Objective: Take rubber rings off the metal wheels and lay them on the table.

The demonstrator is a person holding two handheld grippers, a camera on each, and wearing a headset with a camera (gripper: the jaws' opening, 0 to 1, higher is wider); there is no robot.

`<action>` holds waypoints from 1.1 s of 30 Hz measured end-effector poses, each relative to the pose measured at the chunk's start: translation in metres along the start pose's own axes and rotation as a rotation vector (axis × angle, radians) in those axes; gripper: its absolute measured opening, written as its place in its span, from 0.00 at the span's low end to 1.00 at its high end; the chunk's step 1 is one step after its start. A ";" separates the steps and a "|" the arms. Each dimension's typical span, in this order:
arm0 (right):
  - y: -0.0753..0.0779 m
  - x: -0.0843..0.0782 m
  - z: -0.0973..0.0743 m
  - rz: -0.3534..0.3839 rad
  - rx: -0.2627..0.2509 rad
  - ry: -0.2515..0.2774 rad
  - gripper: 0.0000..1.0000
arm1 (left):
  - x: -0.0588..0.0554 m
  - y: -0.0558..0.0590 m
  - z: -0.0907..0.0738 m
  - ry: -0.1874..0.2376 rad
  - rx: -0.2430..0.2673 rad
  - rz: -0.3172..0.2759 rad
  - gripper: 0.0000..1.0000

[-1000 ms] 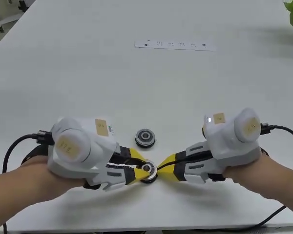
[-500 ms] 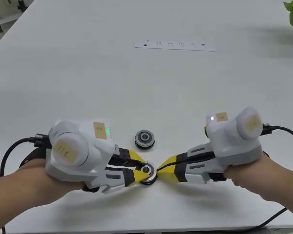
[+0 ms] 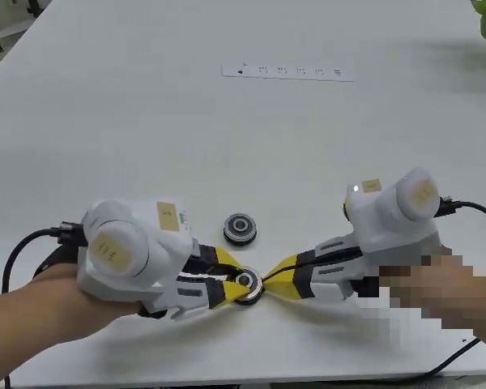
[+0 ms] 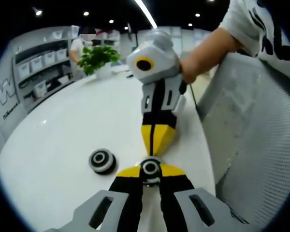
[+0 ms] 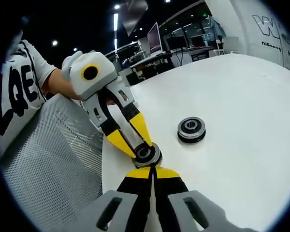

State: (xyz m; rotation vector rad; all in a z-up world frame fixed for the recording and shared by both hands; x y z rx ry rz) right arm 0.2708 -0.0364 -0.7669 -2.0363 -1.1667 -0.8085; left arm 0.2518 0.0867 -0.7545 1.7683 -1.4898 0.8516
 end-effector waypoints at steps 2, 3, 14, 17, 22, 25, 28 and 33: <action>0.000 0.000 0.000 0.001 -0.003 -0.001 0.00 | 0.000 0.000 0.000 -0.002 0.002 0.001 0.12; 0.000 0.000 0.000 0.004 -0.003 -0.002 0.00 | 0.000 0.000 0.000 -0.003 0.002 0.001 0.12; -0.001 0.001 -0.002 0.020 -0.003 -0.007 0.00 | 0.000 0.001 0.000 -0.007 0.003 0.009 0.12; -0.001 0.002 -0.004 0.027 -0.003 -0.003 0.00 | 0.000 0.001 0.000 -0.007 0.003 0.009 0.11; -0.001 0.000 -0.003 0.047 -0.002 -0.004 0.00 | 0.000 0.001 0.000 -0.006 0.004 0.007 0.11; 0.000 0.001 -0.004 0.145 0.009 0.023 0.00 | 0.000 0.001 0.000 -0.007 0.004 0.005 0.11; 0.000 0.001 -0.004 0.196 0.016 0.034 0.00 | 0.000 0.001 0.000 -0.006 0.005 0.003 0.11; -0.004 0.003 -0.003 0.234 0.030 0.047 0.00 | 0.000 0.001 0.000 -0.008 0.007 0.005 0.11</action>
Point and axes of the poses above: the centre of the closed fingertips' face, and the gripper's own axes: z roughly forward along the fingers, y roughly to its right, x roughly out of its top, the point moved 7 cm from there along -z, roughly backward along the fingers, and after that the axes turned 12 degrees about -x, right-handed, at the moved point
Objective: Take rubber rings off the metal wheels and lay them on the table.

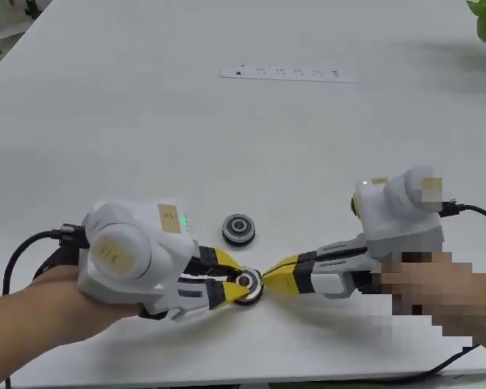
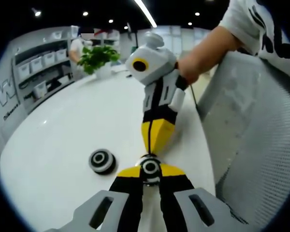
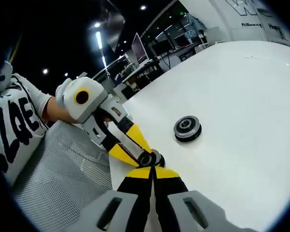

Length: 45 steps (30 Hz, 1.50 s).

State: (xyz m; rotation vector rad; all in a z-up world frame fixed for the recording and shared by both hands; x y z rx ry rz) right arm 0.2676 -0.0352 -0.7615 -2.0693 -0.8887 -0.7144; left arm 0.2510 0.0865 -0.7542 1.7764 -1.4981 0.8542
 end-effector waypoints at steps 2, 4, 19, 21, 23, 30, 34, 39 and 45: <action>-0.001 0.000 0.000 -0.003 0.002 0.000 0.00 | 0.000 0.000 0.000 0.000 0.001 -0.001 0.11; -0.002 0.001 0.000 -0.005 0.006 0.002 0.00 | 0.000 0.000 0.000 0.001 0.000 -0.001 0.11; 0.000 0.003 0.000 -0.035 0.016 -0.005 0.00 | 0.000 0.000 0.000 0.001 0.002 -0.003 0.11; 0.000 0.003 0.000 -0.036 0.018 -0.004 0.00 | 0.000 0.000 0.000 0.000 0.003 -0.003 0.11; 0.001 0.003 0.000 -0.038 0.019 -0.004 0.00 | 0.001 0.000 0.000 0.001 0.002 -0.002 0.11; 0.001 0.004 0.001 -0.055 0.020 -0.010 0.00 | 0.001 0.001 0.000 0.001 0.003 -0.003 0.11; 0.000 0.005 0.001 -0.062 0.022 -0.008 0.00 | 0.002 0.001 0.000 -0.002 0.004 -0.001 0.11; -0.003 0.006 0.002 -0.064 0.032 -0.005 0.00 | 0.002 0.002 -0.001 -0.002 0.005 -0.001 0.11; -0.012 0.012 0.005 -0.043 0.081 0.033 0.00 | 0.002 0.002 -0.001 -0.002 0.006 0.000 0.11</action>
Point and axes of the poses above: the centre of the closed fingertips' face, and the gripper's own axes: z roughly forward along the fingers, y roughly to its right, x roughly out of its top, the point moved 7 cm from there along -z, roughly backward along the fingers, and after that the axes turned 12 degrees about -x, right-handed, at the moved point
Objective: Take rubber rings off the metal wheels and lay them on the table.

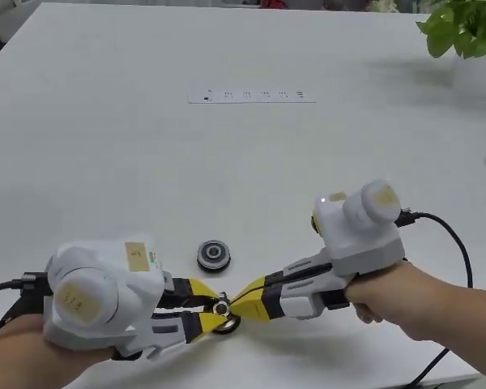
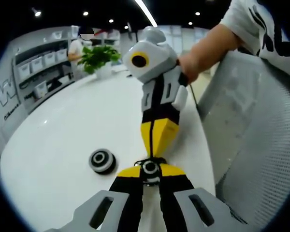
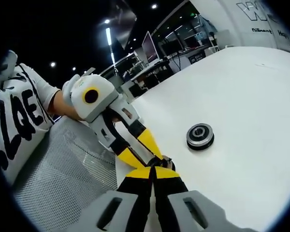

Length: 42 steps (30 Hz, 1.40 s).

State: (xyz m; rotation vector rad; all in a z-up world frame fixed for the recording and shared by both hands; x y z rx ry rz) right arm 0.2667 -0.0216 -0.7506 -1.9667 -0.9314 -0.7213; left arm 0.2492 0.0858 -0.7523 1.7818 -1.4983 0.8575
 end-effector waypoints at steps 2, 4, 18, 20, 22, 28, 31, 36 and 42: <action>-0.004 0.006 0.000 -0.002 0.011 0.013 0.00 | 0.000 0.000 0.000 0.002 0.001 0.000 0.11; -0.005 0.006 0.003 -0.059 -0.005 -0.008 0.00 | 0.000 0.000 0.000 0.003 0.000 0.000 0.11; -0.001 0.001 0.002 -0.045 -0.007 -0.010 0.00 | -0.002 -0.002 0.000 0.006 -0.001 0.006 0.12; -0.001 0.001 0.001 -0.046 -0.009 -0.010 0.00 | -0.002 -0.002 0.001 0.007 -0.001 0.006 0.12; 0.000 0.000 0.001 -0.045 -0.012 -0.012 0.00 | -0.002 -0.002 0.001 0.011 -0.002 0.001 0.12; 0.000 -0.001 0.000 -0.053 -0.012 -0.011 0.00 | -0.003 -0.002 0.000 0.012 -0.007 0.018 0.13; 0.000 -0.001 0.000 -0.050 -0.011 -0.009 0.00 | -0.003 -0.002 0.000 0.005 -0.012 0.025 0.13; 0.001 0.000 -0.001 -0.045 -0.010 0.000 0.00 | -0.002 -0.001 -0.002 -0.011 -0.019 0.048 0.15; 0.001 0.002 -0.002 -0.038 -0.006 0.012 0.00 | 0.001 -0.001 -0.007 -0.002 -0.023 0.044 0.17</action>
Point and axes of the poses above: the centre of the closed fingertips' face, and the gripper's own axes: z roughly forward along the fingers, y roughly to its right, x roughly out of its top, the point moved 7 cm from there along -z, roughly backward along the fingers, and after that the axes turned 12 degrees about -x, right-handed, at the moved point
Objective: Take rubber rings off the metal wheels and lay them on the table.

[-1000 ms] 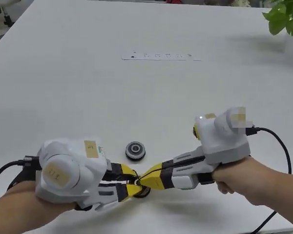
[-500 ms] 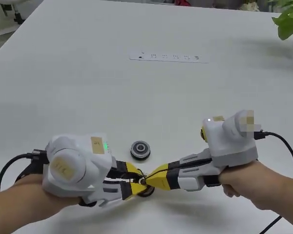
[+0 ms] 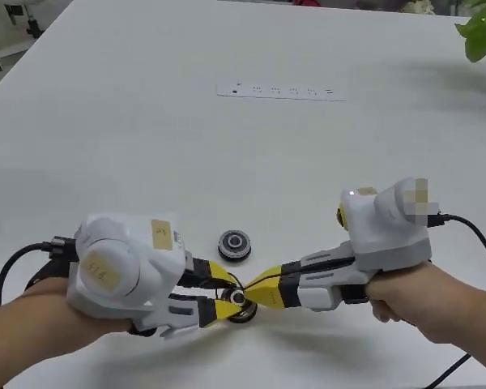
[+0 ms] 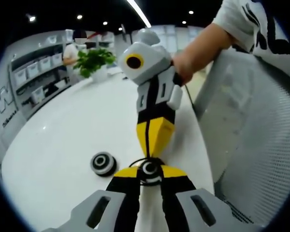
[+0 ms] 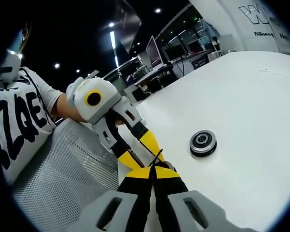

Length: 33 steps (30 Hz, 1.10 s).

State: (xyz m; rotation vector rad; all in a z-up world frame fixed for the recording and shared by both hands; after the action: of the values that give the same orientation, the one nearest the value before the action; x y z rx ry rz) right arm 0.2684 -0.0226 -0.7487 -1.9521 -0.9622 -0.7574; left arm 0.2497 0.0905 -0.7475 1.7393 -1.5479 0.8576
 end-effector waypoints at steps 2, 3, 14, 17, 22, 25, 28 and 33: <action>0.000 0.000 -0.001 0.002 0.000 0.003 0.00 | 0.001 0.000 -0.003 0.014 -0.001 -0.013 0.17; 0.000 0.001 -0.001 0.003 0.001 0.005 0.00 | 0.001 0.000 -0.004 0.020 -0.001 -0.018 0.18; -0.001 0.002 -0.002 0.012 0.010 0.009 0.00 | -0.002 0.007 -0.023 0.043 -0.002 -0.053 0.26; -0.002 0.002 -0.001 0.010 0.016 0.006 0.00 | -0.003 0.007 -0.031 0.060 0.017 -0.069 0.27; -0.004 0.004 0.000 0.010 0.025 0.011 0.00 | -0.007 0.007 -0.043 0.085 0.051 -0.094 0.30; -0.003 0.006 0.000 0.012 0.025 0.015 0.00 | -0.011 0.007 -0.049 0.096 0.072 -0.113 0.32; -0.003 0.008 0.001 0.015 0.024 0.019 0.00 | -0.013 0.007 -0.054 0.104 0.085 -0.126 0.33; -0.001 0.014 0.005 0.015 0.022 0.023 0.00 | -0.017 0.006 -0.062 0.106 0.105 -0.141 0.36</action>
State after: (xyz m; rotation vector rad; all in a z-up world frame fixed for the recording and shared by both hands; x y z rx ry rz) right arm 0.2760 -0.0134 -0.7401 -1.9256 -0.9370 -0.7560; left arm 0.2388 0.1498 -0.7252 1.8225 -1.3157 0.9585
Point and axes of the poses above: the centre of the closed fingertips' face, and the gripper's own axes: z roughly forward along the fingers, y roughly to its right, x roughly out of its top, the point moved 7 cm from there along -z, roughly backward along the fingers, and after that the axes turned 12 degrees about -x, right-handed, at the moved point
